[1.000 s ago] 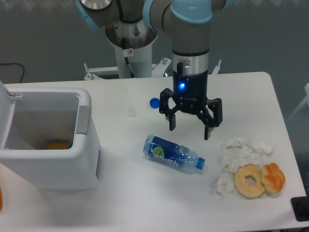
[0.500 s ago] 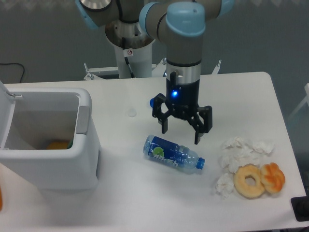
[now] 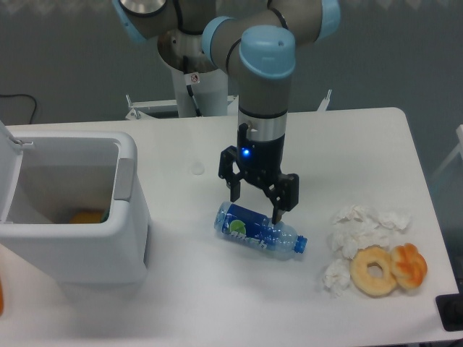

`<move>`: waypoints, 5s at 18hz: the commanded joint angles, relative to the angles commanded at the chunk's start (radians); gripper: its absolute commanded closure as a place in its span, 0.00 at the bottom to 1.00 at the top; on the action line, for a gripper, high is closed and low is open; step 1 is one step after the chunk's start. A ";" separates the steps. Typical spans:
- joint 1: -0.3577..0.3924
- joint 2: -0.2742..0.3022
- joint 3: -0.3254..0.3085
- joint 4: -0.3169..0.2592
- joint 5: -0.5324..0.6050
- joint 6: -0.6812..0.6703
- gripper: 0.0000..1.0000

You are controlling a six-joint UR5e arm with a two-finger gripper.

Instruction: Pick up the plastic bottle

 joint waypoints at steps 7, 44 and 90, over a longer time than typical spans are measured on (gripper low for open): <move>-0.051 -0.075 -0.022 -0.005 0.166 0.261 0.00; -0.092 -0.209 -0.080 -0.002 0.229 0.428 0.00; -0.117 -0.230 -0.055 -0.003 0.264 0.339 0.30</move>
